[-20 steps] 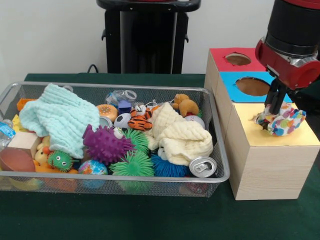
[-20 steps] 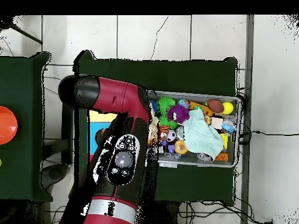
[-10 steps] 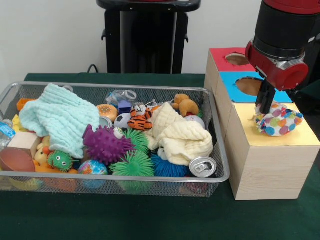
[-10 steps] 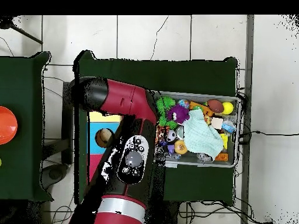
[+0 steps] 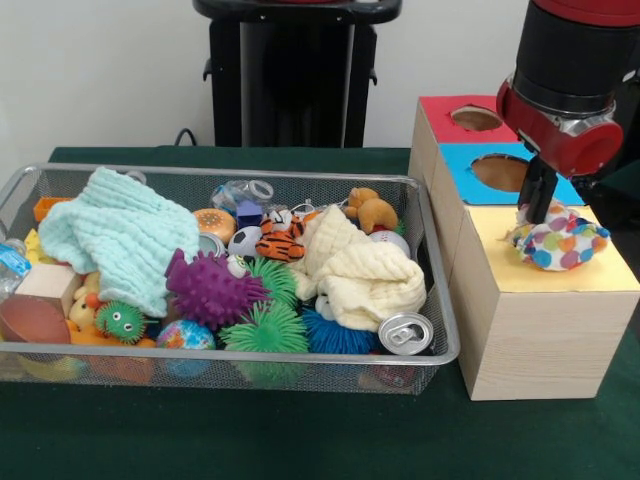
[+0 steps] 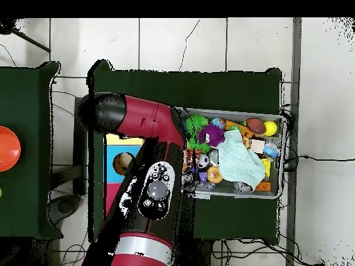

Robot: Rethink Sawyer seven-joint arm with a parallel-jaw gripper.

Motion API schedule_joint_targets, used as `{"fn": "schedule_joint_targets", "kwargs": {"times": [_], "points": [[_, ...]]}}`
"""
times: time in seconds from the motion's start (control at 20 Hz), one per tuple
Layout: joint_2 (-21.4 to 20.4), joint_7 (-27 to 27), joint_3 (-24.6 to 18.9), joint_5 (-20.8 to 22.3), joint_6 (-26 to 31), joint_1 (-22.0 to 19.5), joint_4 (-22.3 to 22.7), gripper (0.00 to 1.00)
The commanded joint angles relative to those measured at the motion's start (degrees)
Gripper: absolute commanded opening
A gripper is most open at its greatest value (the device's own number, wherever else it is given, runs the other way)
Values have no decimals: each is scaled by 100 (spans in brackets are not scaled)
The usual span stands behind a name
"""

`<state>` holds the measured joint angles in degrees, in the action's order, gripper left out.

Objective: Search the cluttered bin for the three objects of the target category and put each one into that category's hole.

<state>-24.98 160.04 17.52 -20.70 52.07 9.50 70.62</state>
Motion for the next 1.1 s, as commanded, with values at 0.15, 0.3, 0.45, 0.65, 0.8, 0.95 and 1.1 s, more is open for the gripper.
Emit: {"fn": "schedule_joint_targets", "kwargs": {"times": [0.15, 0.3, 0.45, 0.65, 0.8, 0.95, 1.1], "points": [[-162, 50, -712, 80, -344, 85, 1033, 0], [-209, 81, -780, 35, -454, 86, 1164, 0], [-271, 92, -844, 0, -541, 72, 1299, 0], [-384, 73, -919, 0, -629, 70, 1485, 0], [-366, 54, -941, 41, -638, 55, 1470, 0], [-204, 37, -929, 133, -723, 30, 1331, 0], [-55, -98, -951, 229, -868, -60, 1249, 0]]}}
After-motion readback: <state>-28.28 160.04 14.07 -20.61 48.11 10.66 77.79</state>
